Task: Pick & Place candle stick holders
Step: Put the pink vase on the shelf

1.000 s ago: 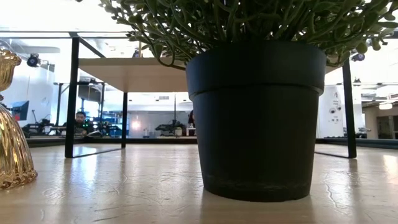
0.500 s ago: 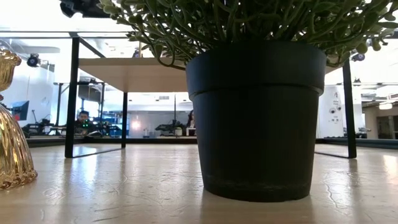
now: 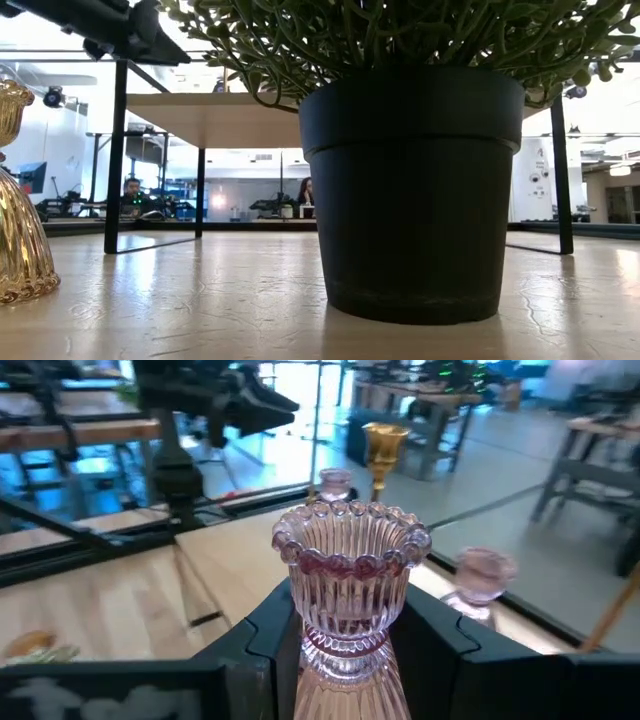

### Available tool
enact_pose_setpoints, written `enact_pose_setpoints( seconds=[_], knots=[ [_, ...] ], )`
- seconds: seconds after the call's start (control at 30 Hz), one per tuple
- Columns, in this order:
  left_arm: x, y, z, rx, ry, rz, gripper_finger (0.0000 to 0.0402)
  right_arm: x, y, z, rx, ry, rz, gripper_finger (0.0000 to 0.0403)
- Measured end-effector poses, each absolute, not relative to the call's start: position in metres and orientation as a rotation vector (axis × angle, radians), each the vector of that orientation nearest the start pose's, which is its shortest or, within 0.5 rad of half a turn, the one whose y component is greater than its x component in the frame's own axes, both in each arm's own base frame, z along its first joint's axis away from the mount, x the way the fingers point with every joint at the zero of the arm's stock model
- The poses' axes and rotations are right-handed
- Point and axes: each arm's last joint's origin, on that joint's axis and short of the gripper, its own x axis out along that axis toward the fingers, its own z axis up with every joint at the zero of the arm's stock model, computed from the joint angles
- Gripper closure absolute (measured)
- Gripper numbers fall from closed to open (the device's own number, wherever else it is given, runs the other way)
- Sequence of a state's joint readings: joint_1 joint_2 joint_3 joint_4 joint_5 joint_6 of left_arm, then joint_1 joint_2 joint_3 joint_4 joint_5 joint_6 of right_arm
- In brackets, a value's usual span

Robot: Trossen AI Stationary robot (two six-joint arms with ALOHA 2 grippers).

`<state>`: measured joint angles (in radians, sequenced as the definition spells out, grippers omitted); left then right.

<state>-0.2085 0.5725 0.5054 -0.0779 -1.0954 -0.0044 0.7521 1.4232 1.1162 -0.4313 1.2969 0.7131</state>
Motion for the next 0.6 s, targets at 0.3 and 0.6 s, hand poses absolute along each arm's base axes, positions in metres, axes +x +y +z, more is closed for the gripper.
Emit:
enact_pose_setpoints(
  seconds=[0.3,0.6],
  knots=[
    [0.118,0.001,0.277,0.086,0.1,0.888,0.0209,0.228,0.171,0.291,0.024,0.103,-0.487,0.0287],
    [0.1,0.004,0.256,0.061,0.053,0.82,0.021,0.247,0.148,0.281,0.005,0.062,-0.418,0.0287]
  ],
)
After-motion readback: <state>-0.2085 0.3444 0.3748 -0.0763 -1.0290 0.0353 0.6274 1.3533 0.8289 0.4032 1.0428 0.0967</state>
